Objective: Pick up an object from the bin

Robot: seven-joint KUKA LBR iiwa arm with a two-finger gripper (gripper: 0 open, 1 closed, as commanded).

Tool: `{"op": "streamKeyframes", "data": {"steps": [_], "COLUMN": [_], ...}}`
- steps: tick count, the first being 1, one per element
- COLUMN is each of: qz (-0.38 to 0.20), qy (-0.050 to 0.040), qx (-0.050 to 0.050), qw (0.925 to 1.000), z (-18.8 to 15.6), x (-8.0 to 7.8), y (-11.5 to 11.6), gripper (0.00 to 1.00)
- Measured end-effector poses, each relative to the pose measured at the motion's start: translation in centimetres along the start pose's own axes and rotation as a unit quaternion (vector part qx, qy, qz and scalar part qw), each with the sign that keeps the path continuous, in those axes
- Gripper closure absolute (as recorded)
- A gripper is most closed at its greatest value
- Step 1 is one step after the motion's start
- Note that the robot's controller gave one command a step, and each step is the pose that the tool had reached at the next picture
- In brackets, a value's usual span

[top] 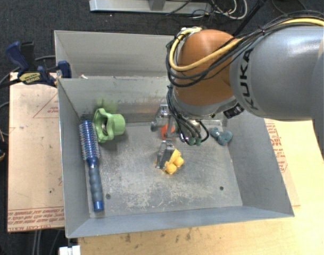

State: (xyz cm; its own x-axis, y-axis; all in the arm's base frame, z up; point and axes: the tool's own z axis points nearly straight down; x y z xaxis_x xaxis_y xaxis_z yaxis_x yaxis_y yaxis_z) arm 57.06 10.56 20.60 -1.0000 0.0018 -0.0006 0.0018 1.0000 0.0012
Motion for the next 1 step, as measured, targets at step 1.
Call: {"op": "streamKeyframes", "data": {"steps": [1], "qz": [-0.04], "qy": [0.0057], "qx": [0.002], "qw": [0.9992], "z": [8.02], "x": [4.71], "y": [-5.29], "gripper": [0.0]}}
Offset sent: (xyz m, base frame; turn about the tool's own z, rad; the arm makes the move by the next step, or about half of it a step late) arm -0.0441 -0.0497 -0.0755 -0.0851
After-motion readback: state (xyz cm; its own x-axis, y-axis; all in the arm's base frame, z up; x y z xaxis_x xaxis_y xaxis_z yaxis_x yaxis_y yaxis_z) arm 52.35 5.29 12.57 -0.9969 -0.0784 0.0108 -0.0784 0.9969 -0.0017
